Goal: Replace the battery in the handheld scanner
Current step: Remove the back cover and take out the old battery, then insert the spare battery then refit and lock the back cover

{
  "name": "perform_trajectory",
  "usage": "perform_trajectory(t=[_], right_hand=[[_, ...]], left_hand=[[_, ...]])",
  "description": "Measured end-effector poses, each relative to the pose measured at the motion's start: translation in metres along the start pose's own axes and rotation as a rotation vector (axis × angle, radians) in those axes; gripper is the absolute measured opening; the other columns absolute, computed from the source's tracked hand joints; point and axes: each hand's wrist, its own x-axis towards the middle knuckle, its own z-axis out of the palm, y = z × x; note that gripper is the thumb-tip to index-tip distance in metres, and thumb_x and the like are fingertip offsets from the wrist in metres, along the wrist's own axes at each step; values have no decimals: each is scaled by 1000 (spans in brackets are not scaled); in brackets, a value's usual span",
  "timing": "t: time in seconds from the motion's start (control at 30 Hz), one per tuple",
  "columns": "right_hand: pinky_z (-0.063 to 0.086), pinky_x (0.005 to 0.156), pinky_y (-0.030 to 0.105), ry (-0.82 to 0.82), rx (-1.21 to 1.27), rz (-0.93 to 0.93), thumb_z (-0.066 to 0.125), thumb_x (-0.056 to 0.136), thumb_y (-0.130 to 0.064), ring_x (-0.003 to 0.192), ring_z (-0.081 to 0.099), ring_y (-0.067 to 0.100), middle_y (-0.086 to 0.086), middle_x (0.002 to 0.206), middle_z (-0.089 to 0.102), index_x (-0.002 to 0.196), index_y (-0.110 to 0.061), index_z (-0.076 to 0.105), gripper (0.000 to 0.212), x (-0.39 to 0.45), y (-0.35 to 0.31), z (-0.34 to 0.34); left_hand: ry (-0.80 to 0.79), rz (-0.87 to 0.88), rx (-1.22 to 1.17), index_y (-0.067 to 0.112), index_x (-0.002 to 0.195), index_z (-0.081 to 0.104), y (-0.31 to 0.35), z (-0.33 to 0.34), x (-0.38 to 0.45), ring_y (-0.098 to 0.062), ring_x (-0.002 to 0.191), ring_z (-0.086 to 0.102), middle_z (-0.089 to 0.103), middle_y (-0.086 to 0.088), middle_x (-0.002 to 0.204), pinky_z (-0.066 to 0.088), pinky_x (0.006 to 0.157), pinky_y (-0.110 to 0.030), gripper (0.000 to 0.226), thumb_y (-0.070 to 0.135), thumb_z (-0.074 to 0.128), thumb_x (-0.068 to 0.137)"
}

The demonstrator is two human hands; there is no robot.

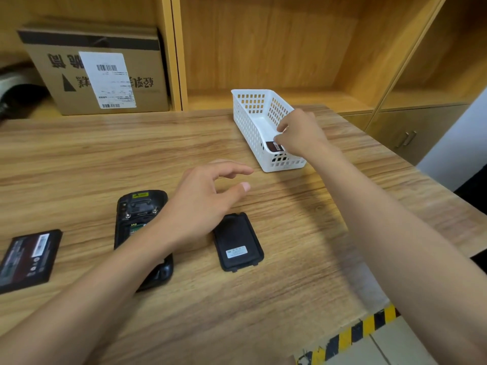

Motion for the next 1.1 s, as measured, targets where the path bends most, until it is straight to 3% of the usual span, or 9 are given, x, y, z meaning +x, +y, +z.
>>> perform_trajectory(t=[0.1, 0.2, 0.27, 0.37, 0.5, 0.67, 0.73, 0.83, 1.1], right_hand=[[59, 83, 48, 80, 89, -37, 61, 83, -18, 109, 65, 32, 12, 108, 74, 100, -6, 74, 24, -14, -6, -9], [55, 90, 38, 84, 227, -78, 62, 86, -26, 109, 65, 17, -2, 110, 74, 106, -19, 75, 26, -37, -13, -21], [51, 95, 32, 91, 319, -111, 63, 88, -29, 111, 64, 13, -4, 116, 72, 117, -20, 71, 31, -56, -18, -27], [49, 97, 29, 109, 417, -167, 65, 90, -30, 110, 64, 8, -8, 115, 71, 124, -22, 67, 35, -84, -26, -32], [42, 80, 5, 83, 453, -210, 67, 91, -30, 108, 62, 4, -12, 115, 70, 131, -27, 61, 41, -116, -36, -35], [46, 102, 28, 38, 460, -254, 68, 90, -30, 114, 60, 0, -14, 120, 69, 130, -29, 61, 41, -149, -47, -31], [45, 105, 32, 20, 428, -285, 68, 89, -31, 117, 58, 1, -13, 122, 68, 131, -29, 61, 42, -161, -53, -27], [40, 105, 27, -6, 373, -331, 68, 89, -32, 117, 55, 3, -11, 126, 66, 134, -30, 60, 45, -178, -66, -20], [29, 103, 19, -114, 323, -431, 66, 92, -34, 134, 46, 8, -12, 138, 59, 137, -34, 55, 46, -207, -107, -7]], left_hand=[[10, -16, 5, 35, 113, 73, 4, -4, -5, 23, 64, 49, 65, 25, 111, 36, 73, -20, 23, 29, 67, 92], [26, -26, 9, 35, 116, 71, 7, -8, -10, 23, 62, 48, 64, 26, 108, 36, 74, -21, 25, 29, 66, 93], [39, -27, 19, 36, 118, 70, 8, -12, -13, 24, 69, 51, 65, 26, 107, 38, 77, -22, 27, 30, 66, 93], [61, -36, 39, 41, 122, 66, 6, -18, -18, 13, 105, 57, 67, 21, 114, 45, 85, -27, 32, 34, 66, 91], [85, -32, 50, 37, 129, 62, 7, -32, -31, 6, 113, 57, 65, 25, 121, 47, 83, -23, 38, 31, 66, 91], [146, -29, 56, 40, 129, 61, 4, -54, -52, 12, 92, 58, 64, 28, 118, 48, 78, -25, 40, 30, 67, 91], [158, -40, 94, 41, 130, 59, 2, -64, -62, 15, 92, 55, 61, 30, 117, 49, 87, -27, 41, 31, 66, 91], [171, -38, 154, 40, 133, 58, -4, -78, -77, 9, 114, 52, 59, 27, 124, 44, 102, -35, 42, 33, 65, 92], [224, -71, 252, 38, 130, 61, -30, -122, -120, 20, 93, 51, 58, 29, 114, 42, 82, -16, 41, 29, 68, 91]])
